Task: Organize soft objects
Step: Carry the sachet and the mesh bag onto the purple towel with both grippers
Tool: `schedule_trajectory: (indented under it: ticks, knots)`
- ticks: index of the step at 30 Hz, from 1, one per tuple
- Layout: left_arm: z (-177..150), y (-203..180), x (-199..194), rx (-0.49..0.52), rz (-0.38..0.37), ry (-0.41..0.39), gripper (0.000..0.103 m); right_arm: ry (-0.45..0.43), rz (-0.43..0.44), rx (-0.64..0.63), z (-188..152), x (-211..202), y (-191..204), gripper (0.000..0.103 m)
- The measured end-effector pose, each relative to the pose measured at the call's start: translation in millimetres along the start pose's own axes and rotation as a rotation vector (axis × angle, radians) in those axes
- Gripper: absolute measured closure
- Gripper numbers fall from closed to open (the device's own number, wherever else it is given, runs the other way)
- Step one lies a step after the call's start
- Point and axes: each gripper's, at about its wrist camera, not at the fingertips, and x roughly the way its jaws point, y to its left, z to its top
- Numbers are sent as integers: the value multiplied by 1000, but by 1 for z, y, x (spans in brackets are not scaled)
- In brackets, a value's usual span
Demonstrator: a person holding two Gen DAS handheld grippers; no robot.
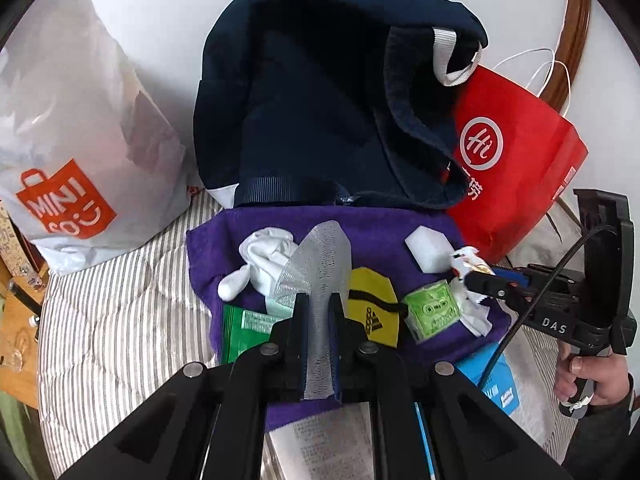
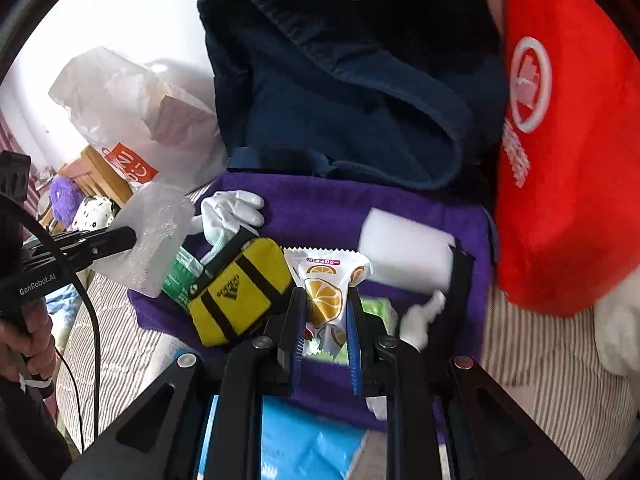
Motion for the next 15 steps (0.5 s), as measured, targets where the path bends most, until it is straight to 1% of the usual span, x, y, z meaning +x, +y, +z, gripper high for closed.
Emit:
schedule_trajectory:
  ticks: [4, 7, 10, 15]
  knots:
    - [8, 1, 7, 3, -2, -2, 94, 32, 19, -39, 15, 20, 8, 84]
    - [11, 4, 12, -1, -2, 0, 94, 68, 12, -58, 21, 39, 11, 84]
    - [11, 6, 18, -6, -1, 9, 94, 114, 5, -76, 21, 57, 12, 84]
    - [9, 7, 26, -2, -3, 25, 94, 162, -11, -88, 17, 72, 13, 83]
